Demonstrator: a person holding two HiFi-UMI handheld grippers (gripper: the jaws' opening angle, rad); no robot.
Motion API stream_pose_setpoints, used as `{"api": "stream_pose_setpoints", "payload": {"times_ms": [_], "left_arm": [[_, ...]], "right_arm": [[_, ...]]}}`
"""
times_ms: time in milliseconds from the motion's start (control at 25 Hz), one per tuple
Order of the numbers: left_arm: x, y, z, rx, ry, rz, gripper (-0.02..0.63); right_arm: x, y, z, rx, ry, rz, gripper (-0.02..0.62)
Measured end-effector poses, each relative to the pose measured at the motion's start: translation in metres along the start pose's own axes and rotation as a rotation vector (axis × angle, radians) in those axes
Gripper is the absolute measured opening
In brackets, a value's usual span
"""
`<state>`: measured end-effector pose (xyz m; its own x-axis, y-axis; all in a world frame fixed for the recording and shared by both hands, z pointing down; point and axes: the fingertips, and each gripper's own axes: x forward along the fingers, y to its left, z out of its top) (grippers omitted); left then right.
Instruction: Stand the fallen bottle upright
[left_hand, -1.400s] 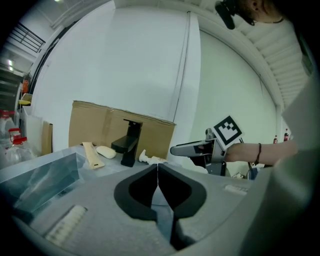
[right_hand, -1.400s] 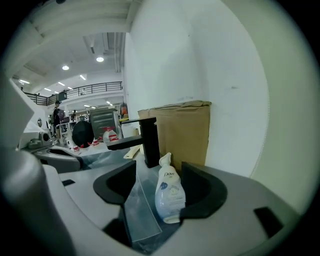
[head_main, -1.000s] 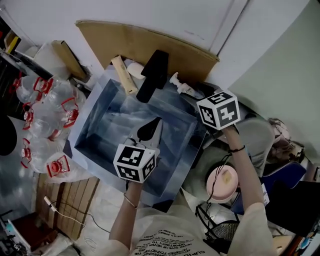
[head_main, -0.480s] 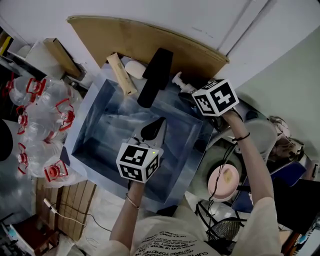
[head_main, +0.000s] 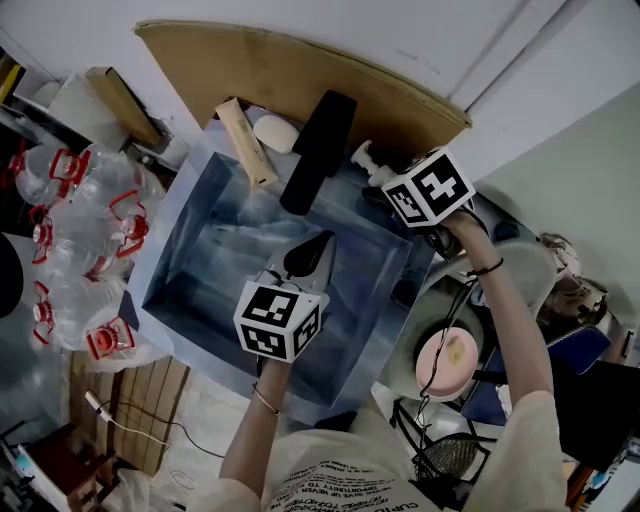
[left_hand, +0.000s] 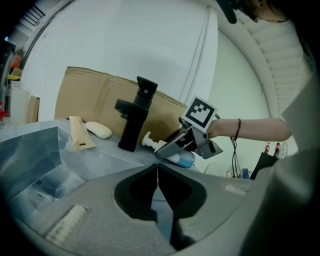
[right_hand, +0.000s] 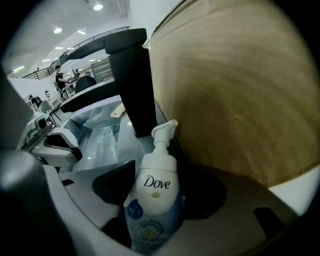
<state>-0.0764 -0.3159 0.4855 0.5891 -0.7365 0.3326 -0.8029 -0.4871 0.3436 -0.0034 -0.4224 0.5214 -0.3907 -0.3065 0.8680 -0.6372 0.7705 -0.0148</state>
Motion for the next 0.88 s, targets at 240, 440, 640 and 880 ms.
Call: {"api": "stream_pose_setpoints", "payload": {"times_ms": [240, 440, 640, 880], "left_arm": [[0.001, -0.003, -0.001, -0.001, 0.001, -0.003, 0.025], [-0.001, -0.004, -0.001, 0.002, 0.000, 0.001, 0.026], [-0.003, -0.004, -0.003, 0.002, 0.003, 0.006, 0.025], [-0.004, -0.010, -0.003, 0.003, 0.003, 0.004, 0.026]], "right_arm": [[0.000, 0.001, -0.001, -0.004, 0.040, 0.010, 0.268], [-0.002, -0.001, -0.001, -0.011, 0.032, -0.024, 0.261], [-0.007, -0.003, -0.002, -0.014, 0.007, -0.053, 0.258], [-0.017, -0.005, -0.002, -0.001, -0.036, -0.069, 0.256]]}}
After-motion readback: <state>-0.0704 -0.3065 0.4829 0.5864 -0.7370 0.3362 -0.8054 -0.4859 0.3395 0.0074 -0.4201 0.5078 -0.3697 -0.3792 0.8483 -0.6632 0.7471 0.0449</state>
